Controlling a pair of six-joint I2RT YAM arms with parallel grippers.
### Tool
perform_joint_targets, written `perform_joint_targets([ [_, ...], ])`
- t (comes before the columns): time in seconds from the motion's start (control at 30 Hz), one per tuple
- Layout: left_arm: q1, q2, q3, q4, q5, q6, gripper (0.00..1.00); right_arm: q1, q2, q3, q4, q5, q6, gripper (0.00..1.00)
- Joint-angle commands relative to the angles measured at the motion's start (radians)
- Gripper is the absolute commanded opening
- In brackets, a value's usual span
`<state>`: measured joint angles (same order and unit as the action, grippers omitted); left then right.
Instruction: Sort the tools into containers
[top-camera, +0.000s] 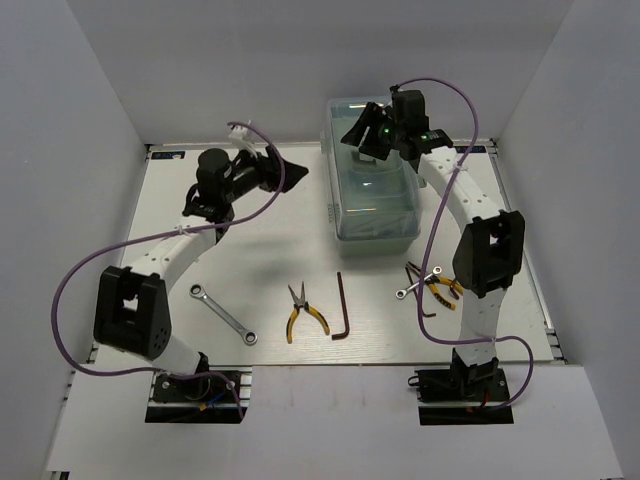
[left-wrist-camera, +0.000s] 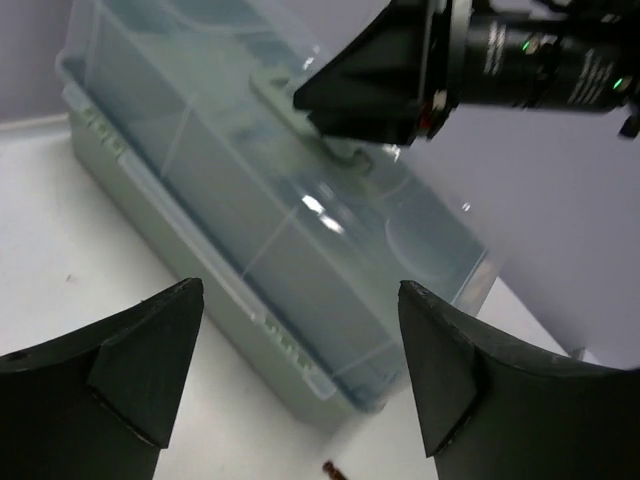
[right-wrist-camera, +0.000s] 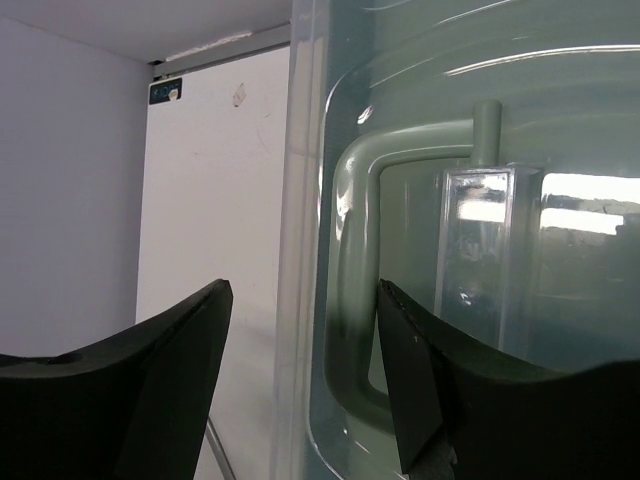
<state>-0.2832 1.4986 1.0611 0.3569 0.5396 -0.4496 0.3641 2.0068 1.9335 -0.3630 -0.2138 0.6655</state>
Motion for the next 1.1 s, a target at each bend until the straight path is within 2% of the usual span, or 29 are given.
perform_joint_targets([
  [0.0, -0.025, 0.064, 0.108, 0.083, 0.068, -0.066, 0.86, 0.009, -0.065, -0.007, 0.050, -0.101, 0.049, 0.65],
  [0.17, -0.057, 0.266, 0.270, 0.119, 0.134, -0.121, 0.66, -0.002, -0.071, -0.010, 0.061, -0.124, 0.060, 0.64],
  [0.3, -0.083, 0.371, 0.384, 0.068, 0.146, -0.121, 0.49, -0.005, -0.072, -0.019, 0.064, -0.136, 0.054, 0.63],
  [0.6, -0.123, 0.485, 0.579, -0.070, 0.154, -0.064, 0.52, -0.022, -0.079, -0.021, 0.079, -0.177, 0.081, 0.60],
  [0.77, -0.134, 0.518, 0.608, -0.079, 0.154, -0.064, 0.52, -0.030, -0.085, -0.027, 0.085, -0.190, 0.086, 0.60],
  [0.9, -0.143, 0.552, 0.675, -0.159, 0.125, -0.043, 0.53, -0.033, -0.088, -0.033, 0.088, -0.194, 0.089, 0.59],
  [1.07, -0.162, 0.574, 0.715, -0.226, 0.082, -0.011, 0.63, -0.036, -0.091, -0.034, 0.093, -0.210, 0.100, 0.59],
])
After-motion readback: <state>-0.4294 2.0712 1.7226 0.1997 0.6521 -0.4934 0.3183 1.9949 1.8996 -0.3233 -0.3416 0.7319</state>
